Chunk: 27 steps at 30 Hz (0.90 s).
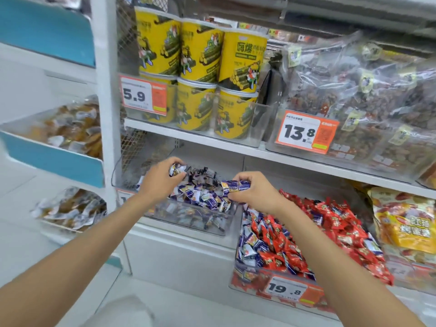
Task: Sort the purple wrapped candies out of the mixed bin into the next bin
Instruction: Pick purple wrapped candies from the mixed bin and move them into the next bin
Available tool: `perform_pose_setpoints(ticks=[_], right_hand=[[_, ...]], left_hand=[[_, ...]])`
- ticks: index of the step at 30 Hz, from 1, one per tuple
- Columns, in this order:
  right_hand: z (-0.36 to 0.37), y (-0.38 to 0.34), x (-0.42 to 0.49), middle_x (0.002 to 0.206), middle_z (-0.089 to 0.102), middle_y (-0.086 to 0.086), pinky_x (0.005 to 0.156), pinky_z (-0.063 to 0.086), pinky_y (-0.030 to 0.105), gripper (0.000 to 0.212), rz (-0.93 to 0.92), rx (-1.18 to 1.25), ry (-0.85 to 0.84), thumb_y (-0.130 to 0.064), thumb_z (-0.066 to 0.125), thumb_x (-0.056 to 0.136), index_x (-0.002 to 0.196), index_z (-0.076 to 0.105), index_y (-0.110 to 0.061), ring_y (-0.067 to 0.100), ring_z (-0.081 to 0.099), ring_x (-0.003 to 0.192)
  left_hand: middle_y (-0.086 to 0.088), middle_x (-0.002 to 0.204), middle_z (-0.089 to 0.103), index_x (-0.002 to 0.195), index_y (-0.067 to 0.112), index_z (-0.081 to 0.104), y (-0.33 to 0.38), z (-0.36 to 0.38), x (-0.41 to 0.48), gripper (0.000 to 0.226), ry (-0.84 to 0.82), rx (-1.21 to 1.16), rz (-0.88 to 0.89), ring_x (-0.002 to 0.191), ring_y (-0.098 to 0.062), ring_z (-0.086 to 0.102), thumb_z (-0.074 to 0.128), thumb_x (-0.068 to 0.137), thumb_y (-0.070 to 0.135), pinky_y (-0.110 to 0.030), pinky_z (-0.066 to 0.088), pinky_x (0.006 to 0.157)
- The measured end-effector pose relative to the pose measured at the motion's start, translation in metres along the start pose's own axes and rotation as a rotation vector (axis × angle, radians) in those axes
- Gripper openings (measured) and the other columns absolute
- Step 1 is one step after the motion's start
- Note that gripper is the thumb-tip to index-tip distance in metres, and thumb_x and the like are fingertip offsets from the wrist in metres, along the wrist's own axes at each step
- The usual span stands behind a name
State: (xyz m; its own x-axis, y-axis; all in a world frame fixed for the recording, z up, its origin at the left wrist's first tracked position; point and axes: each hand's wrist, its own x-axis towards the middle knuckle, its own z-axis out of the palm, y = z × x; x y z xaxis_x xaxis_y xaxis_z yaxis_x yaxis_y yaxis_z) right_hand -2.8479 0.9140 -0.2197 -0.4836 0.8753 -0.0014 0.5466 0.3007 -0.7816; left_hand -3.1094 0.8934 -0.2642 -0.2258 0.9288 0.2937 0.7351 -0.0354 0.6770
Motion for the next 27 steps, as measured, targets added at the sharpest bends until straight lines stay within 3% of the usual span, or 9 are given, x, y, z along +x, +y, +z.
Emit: perform_pose_setpoints(ticks=[3, 5, 7, 8, 10, 16, 21, 24, 27], right_hand=[[0.027, -0.011, 0.051, 0.075, 0.057, -0.002, 0.053, 0.035, 0.027, 0.021, -0.006, -0.248, -0.020, -0.012, 0.071, 0.082, 0.080, 0.054, -0.024, 0.020, 0.045, 0.053], [0.048, -0.010, 0.084, 0.085, 0.058, 0.004, 0.057, 0.039, 0.028, 0.021, 0.013, -0.316, -0.057, -0.017, 0.074, 0.081, 0.089, 0.056, -0.024, 0.023, 0.054, 0.066], [0.063, -0.001, 0.108, 0.133, 0.046, 0.011, 0.088, 0.046, 0.033, 0.057, 0.080, -0.408, -0.197, -0.036, 0.081, 0.076, 0.124, 0.053, -0.024, 0.030, 0.053, 0.114], [0.066, 0.002, 0.116, 0.154, 0.023, 0.011, 0.106, 0.038, 0.038, 0.083, 0.128, -0.475, -0.279, -0.043, 0.082, 0.073, 0.143, 0.039, -0.026, 0.032, 0.037, 0.136], [0.067, 0.005, 0.121, 0.163, -0.002, 0.010, 0.118, 0.025, 0.041, 0.100, 0.131, -0.548, -0.344, -0.044, 0.081, 0.074, 0.153, 0.022, -0.029, 0.032, 0.013, 0.148], [0.032, -0.005, 0.083, 0.134, 0.057, 0.007, 0.100, 0.043, 0.032, 0.044, -0.065, -0.581, -0.066, -0.015, 0.066, 0.088, 0.131, 0.057, -0.013, 0.023, 0.053, 0.122], [-0.018, 0.014, 0.002, 0.093, 0.055, -0.003, 0.076, 0.040, 0.026, 0.021, -0.114, -0.509, 0.239, -0.006, 0.061, 0.086, 0.105, 0.069, -0.014, 0.016, 0.054, 0.085], [-0.044, 0.041, -0.050, 0.090, 0.056, -0.007, 0.076, 0.039, 0.023, 0.017, -0.021, -0.485, 0.194, -0.010, 0.063, 0.088, 0.102, 0.070, -0.018, 0.006, 0.052, 0.078], [-0.052, 0.065, -0.087, 0.098, 0.066, -0.004, 0.079, 0.048, 0.028, 0.019, 0.054, -0.385, 0.093, -0.008, 0.064, 0.089, 0.099, 0.069, -0.023, 0.010, 0.059, 0.086]], left_hand=[[-0.001, 0.113, 0.064, 0.120, 0.031, 0.056, -0.031, -0.022, 0.030, 0.026, 0.006, 0.387, 0.061, 0.094, -0.025, 0.063, 0.058, 0.094, 0.036, -0.039, 0.052, 0.074], [-0.008, 0.124, 0.059, 0.130, 0.030, 0.049, -0.046, -0.028, 0.050, 0.039, -0.066, 0.527, 0.037, 0.104, -0.030, 0.062, 0.057, 0.093, 0.041, -0.043, 0.053, 0.081], [-0.014, 0.144, 0.042, 0.148, 0.035, 0.028, -0.056, -0.026, 0.061, 0.071, -0.325, 0.577, -0.029, 0.123, -0.035, 0.052, 0.063, 0.088, 0.049, -0.043, 0.048, 0.096], [-0.016, 0.153, 0.029, 0.152, 0.038, 0.017, -0.059, -0.024, 0.062, 0.083, -0.457, 0.555, -0.075, 0.135, -0.036, 0.040, 0.066, 0.085, 0.050, -0.044, 0.040, 0.105], [-0.020, 0.157, 0.019, 0.153, 0.037, 0.015, -0.065, -0.019, 0.061, 0.089, -0.534, 0.492, -0.097, 0.144, -0.037, 0.025, 0.069, 0.083, 0.048, -0.043, 0.030, 0.112], [0.002, 0.123, 0.065, 0.117, 0.026, 0.067, -0.039, -0.016, 0.041, 0.029, -0.375, 0.385, 0.070, 0.106, -0.017, 0.061, 0.066, 0.089, 0.033, -0.037, 0.051, 0.091], [0.010, 0.095, 0.068, 0.102, 0.024, 0.071, 0.036, -0.008, -0.002, 0.013, -0.295, 0.182, 0.205, 0.086, -0.007, 0.062, 0.065, 0.091, 0.026, -0.024, 0.049, 0.074], [0.010, 0.095, 0.068, 0.104, 0.026, 0.070, 0.073, 0.013, -0.030, 0.015, -0.312, 0.032, 0.243, 0.086, -0.005, 0.062, 0.066, 0.090, 0.030, -0.028, 0.052, 0.076], [0.010, 0.107, 0.064, 0.113, 0.027, 0.065, 0.096, 0.043, -0.055, 0.024, -0.406, -0.014, 0.265, 0.093, -0.010, 0.061, 0.064, 0.090, 0.035, -0.032, 0.052, 0.081]])
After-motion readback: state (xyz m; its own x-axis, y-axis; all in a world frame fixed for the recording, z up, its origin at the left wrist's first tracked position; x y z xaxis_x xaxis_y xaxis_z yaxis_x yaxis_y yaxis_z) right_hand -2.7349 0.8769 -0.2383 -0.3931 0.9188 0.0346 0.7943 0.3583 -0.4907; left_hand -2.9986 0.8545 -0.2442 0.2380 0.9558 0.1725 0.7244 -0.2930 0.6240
